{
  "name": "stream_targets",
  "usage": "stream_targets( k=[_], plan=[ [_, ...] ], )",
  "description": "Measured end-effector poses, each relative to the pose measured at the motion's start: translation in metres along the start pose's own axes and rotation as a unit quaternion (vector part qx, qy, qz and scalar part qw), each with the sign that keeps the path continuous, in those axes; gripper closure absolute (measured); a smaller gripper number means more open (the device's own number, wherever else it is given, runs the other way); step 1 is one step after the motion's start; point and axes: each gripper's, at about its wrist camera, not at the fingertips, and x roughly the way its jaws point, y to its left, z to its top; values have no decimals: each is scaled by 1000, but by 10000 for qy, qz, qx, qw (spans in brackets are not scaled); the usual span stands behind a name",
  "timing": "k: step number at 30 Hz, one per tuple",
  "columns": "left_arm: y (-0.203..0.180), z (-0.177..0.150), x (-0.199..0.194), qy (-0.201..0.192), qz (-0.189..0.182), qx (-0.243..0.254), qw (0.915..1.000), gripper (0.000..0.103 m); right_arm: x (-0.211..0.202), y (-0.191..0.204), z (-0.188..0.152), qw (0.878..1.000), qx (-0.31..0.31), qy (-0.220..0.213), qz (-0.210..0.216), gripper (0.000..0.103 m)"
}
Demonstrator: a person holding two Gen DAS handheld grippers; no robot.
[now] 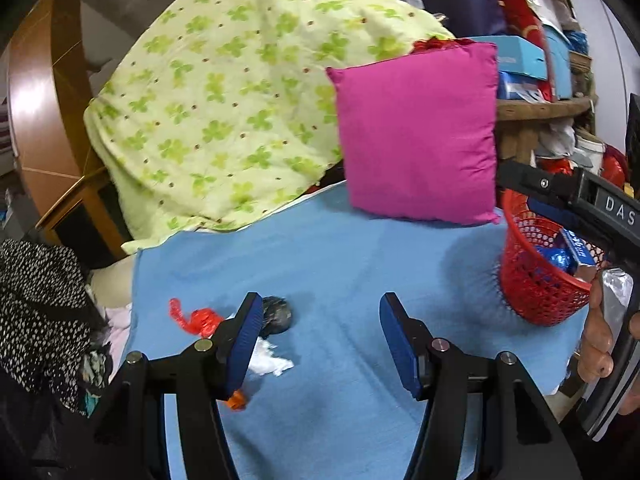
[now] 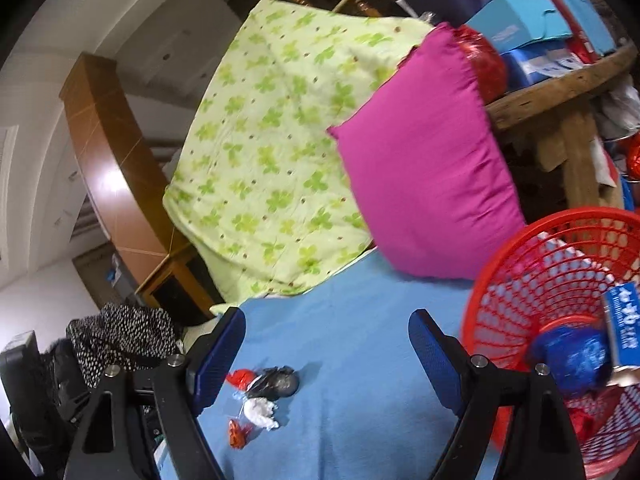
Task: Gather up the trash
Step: 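Move both tools back over the remaining trash on the blanket, then grasp the white plastic bag with right tool while left tool grasps orange bag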
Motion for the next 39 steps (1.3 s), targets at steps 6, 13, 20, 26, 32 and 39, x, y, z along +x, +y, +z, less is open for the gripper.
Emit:
stream_targets(
  k=[6,13,20,26,32,39],
  plan=[
    [22,-9,-1,20,109,-156,9998,41,21,21,-14,9996,-164,207,69,16],
    [45,-24,0,98,260,-331,9991,40,41,38,-29,9986,-271,424,130,16],
    [73,-41,9,249,399,-567,9973,40,61,58,-45,9966,-425,675,183,16],
    [95,-60,16,384,545,-697,9953,39,77,74,-59,9943,-572,875,225,16],
    [127,-87,29,655,634,-967,9911,39,99,89,-79,9894,-763,1222,175,16],
    [179,-138,53,1314,765,-1584,9756,39,137,106,-110,9754,-1083,1917,83,16]
  ],
)
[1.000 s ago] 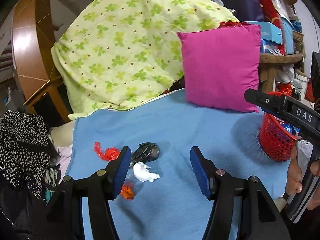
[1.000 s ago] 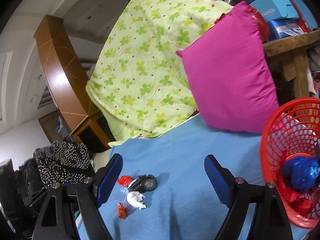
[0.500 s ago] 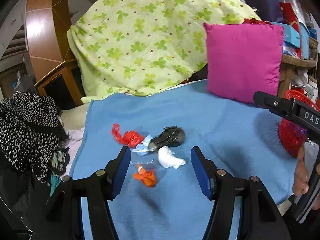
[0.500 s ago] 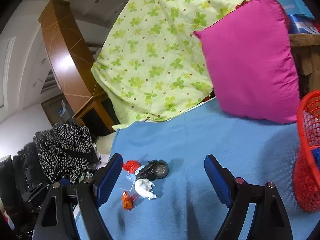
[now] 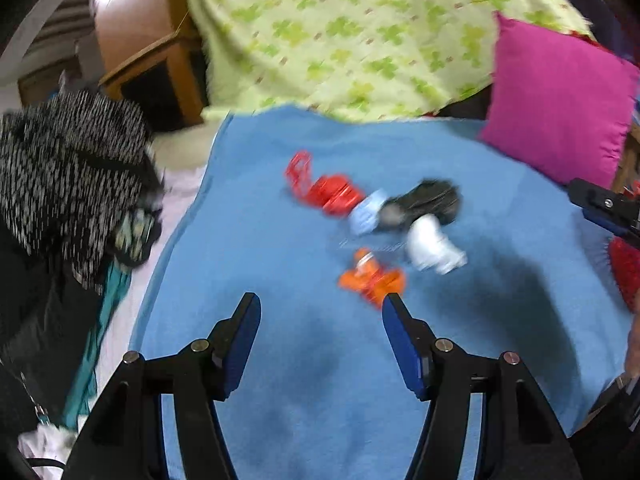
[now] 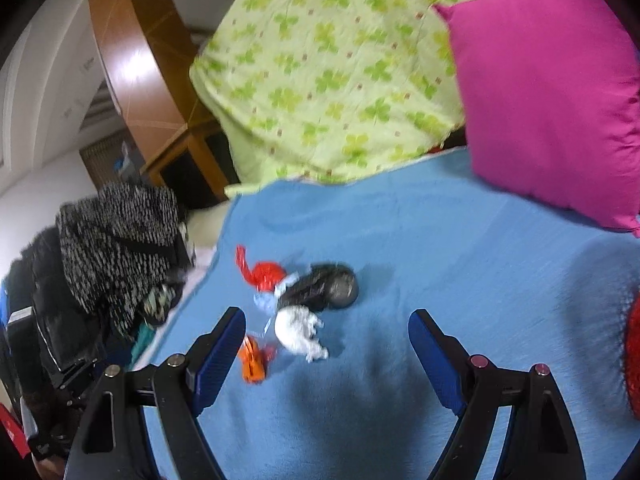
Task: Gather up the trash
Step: 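Grasp the white plastic bag with right tool while left tool grasps orange bag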
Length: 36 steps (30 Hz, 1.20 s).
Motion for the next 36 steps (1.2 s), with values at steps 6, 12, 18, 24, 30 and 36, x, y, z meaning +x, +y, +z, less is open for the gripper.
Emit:
stream_targets(
  k=[6,12,18,24,30,36],
  plan=[
    [18,-15,22,324,-47,-235,9992,39,51,19,-6,9979,-295,572,38,16],
    [7,-10,34,404,-140,-119,9990,39,105,36,-17,9918,-675,1080,35,18],
    [0,-2,49,504,-293,-100,9983,39,153,47,-23,9815,-1292,1410,-73,32],
    [-6,2,66,681,-592,-204,9957,39,178,39,-27,9749,-1379,1743,-119,63],
    [-29,10,85,832,-932,-243,9919,38,156,26,-17,9782,-1217,1682,-78,69],
    [-50,15,104,950,-926,-296,9907,35,126,-2,-4,9833,-1010,1506,-140,69]
  ],
)
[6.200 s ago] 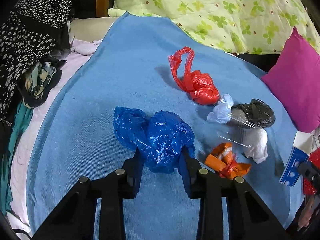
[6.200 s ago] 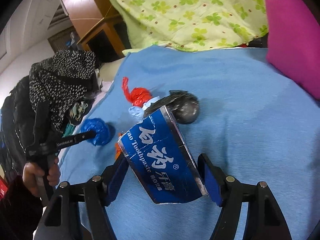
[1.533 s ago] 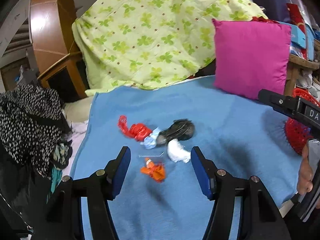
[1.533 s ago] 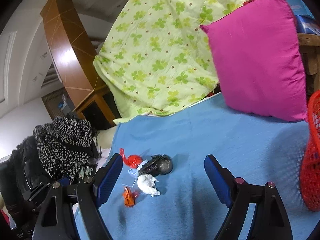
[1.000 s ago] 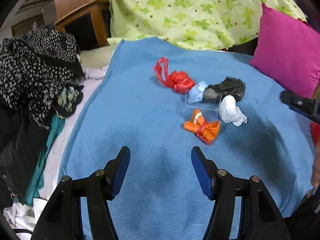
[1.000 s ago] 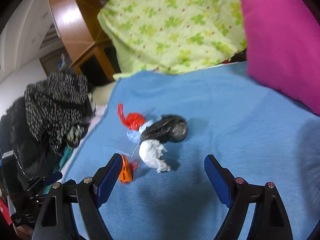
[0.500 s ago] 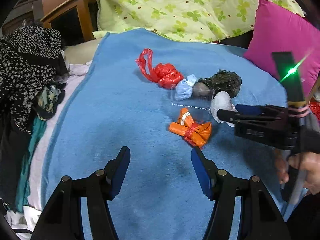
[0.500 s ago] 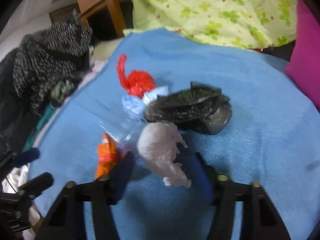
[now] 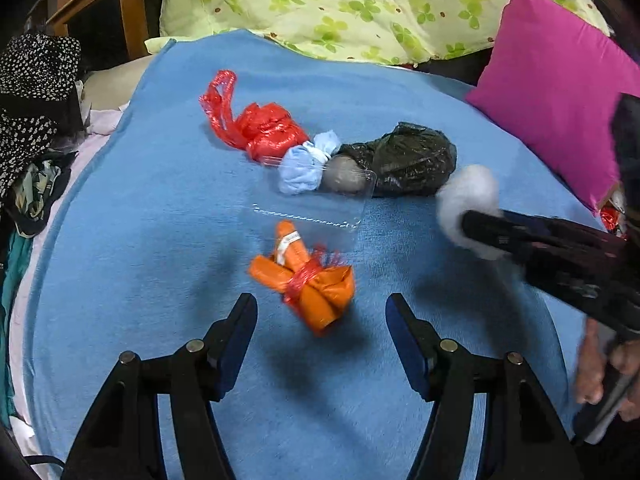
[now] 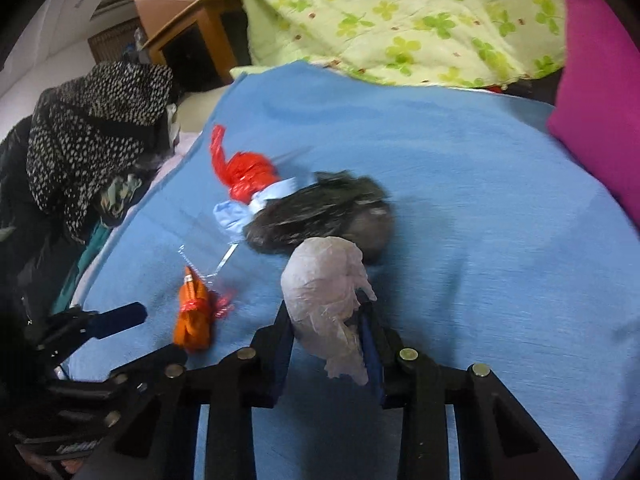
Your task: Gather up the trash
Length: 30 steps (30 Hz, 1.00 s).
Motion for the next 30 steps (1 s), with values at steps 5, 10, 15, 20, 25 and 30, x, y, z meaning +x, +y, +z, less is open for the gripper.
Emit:
stream_targets(
  k=[5,10,15,20,25,30],
  plan=[
    [-11,3,10,-112,467,103,9988,35,-10,-15,-4,9999,121,4,-44,69],
    [-12,3,21,-64,694,89,9975,35,-11,-13,-4,10000,66,10,-16,69],
    [-9,3,26,-95,731,80,9972,53,-9,-8,-6,10000,-25,15,6,69],
    [-3,2,32,-60,727,38,9973,73,-7,-9,-7,10000,-32,46,-25,69],
    [-4,-2,27,-196,742,90,9970,75,-7,-9,-6,10000,-40,33,-49,69],
    [-11,-9,11,-365,794,194,9960,75,-12,-9,-6,10000,-41,-22,-53,69]
  ],
)
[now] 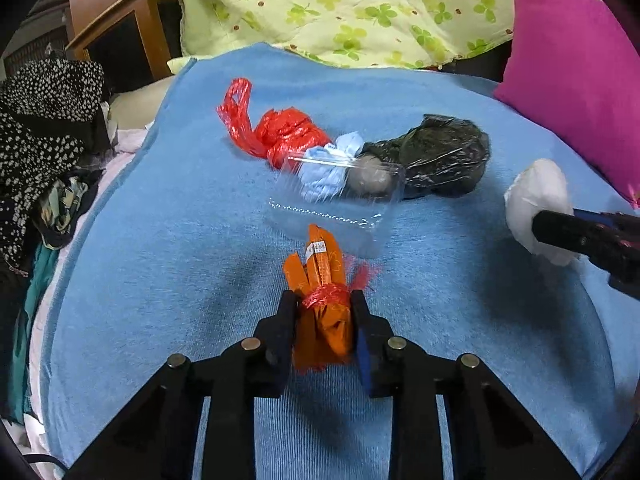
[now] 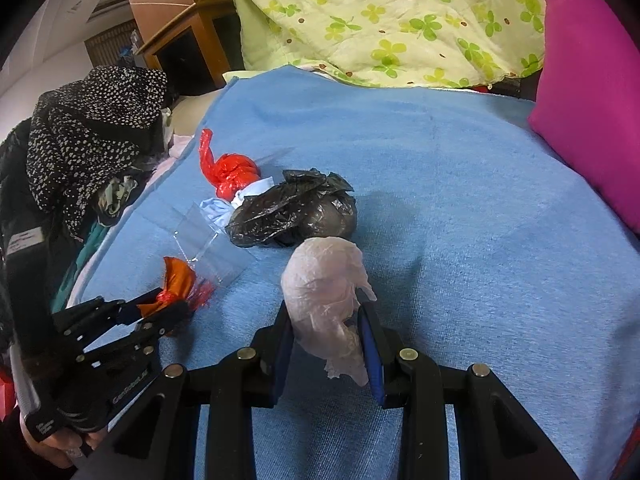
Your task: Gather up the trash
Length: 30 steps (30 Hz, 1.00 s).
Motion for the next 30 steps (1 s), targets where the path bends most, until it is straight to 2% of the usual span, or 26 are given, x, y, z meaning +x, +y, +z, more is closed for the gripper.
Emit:
stream_targets(
  k=[16,30],
  plan=[
    [-48,5,-74,-649,-213,486,9965,75,-42,-24,-3,9990,227,-392,-57,69],
    [-86,9,-116,-1012,-123,817,9914,75,-83,-47,-8,9962,399,-775,-81,69]
  ],
)
